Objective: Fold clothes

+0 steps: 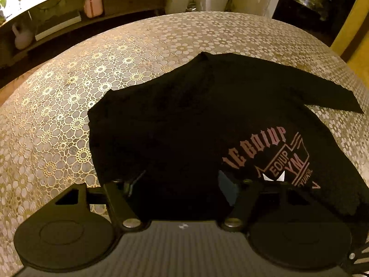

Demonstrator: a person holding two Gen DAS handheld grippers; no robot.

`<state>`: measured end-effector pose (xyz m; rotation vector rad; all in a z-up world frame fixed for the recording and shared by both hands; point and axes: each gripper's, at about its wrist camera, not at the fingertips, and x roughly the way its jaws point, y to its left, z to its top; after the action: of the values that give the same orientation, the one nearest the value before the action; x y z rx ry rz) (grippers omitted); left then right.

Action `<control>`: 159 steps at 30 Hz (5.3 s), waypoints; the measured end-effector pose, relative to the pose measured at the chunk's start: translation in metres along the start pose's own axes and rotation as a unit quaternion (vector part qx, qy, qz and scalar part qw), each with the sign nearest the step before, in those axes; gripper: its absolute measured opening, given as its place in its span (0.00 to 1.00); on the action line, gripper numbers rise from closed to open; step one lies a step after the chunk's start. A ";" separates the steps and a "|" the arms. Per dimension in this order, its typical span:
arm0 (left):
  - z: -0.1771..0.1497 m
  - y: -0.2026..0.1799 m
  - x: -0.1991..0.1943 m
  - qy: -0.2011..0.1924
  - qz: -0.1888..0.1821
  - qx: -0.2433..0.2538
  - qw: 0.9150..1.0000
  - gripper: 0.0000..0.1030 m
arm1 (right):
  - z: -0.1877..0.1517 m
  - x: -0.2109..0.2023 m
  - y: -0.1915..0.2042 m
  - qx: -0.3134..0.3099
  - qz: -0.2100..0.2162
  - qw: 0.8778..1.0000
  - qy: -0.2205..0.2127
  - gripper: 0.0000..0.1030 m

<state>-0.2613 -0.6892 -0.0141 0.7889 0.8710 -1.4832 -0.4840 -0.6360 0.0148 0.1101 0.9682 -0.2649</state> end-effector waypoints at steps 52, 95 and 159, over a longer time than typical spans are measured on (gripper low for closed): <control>-0.013 0.001 -0.002 0.003 0.002 0.068 0.998 0.73 | -0.146 -0.127 -0.356 0.501 -0.260 0.825 0.031 1.00; -0.034 -0.005 -0.020 0.014 -0.068 0.080 0.994 0.74 | 0.055 -0.077 -0.145 0.205 0.020 0.978 -0.039 1.00; 0.054 -0.075 0.018 -0.048 -0.138 0.015 0.989 0.03 | -0.063 -0.062 -0.134 0.263 0.009 0.965 -0.009 1.00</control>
<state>-0.3369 -0.7425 0.0031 0.6312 0.9145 -1.7664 -0.6042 -0.7410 0.0336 0.6012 0.8595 -0.5027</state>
